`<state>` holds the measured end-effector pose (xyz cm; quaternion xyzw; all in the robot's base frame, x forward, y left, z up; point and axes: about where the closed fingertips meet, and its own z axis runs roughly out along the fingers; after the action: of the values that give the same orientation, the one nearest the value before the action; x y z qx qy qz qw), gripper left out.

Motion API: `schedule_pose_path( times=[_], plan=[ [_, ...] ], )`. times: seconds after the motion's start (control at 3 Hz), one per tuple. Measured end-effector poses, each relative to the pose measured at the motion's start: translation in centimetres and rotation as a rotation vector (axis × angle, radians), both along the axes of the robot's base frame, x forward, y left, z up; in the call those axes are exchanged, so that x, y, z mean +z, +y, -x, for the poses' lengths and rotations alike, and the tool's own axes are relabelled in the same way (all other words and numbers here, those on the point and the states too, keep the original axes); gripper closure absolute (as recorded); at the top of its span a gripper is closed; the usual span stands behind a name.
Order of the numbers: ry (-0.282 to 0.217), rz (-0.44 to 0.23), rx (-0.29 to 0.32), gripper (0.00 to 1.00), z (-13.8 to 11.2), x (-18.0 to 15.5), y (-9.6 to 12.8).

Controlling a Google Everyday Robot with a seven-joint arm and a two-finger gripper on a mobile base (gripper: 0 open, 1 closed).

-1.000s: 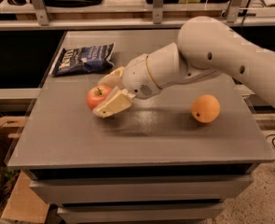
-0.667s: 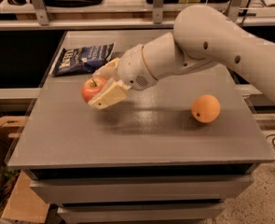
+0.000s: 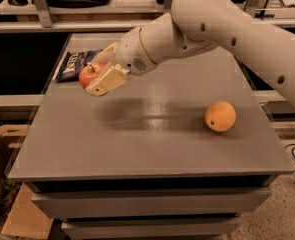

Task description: Move apple near blue chip bag

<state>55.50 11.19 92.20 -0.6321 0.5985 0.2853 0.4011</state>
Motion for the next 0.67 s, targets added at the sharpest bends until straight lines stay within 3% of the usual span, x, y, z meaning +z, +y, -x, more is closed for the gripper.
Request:
schedule_pose_path(
  times=[0.33, 0.67],
  plan=[
    [-0.013, -0.011, -0.018, 1.0, 0.0, 0.1, -0.2],
    [-0.064, -0.029, -0.078, 1.0, -1.2, 0.0, -1.5]
  ],
)
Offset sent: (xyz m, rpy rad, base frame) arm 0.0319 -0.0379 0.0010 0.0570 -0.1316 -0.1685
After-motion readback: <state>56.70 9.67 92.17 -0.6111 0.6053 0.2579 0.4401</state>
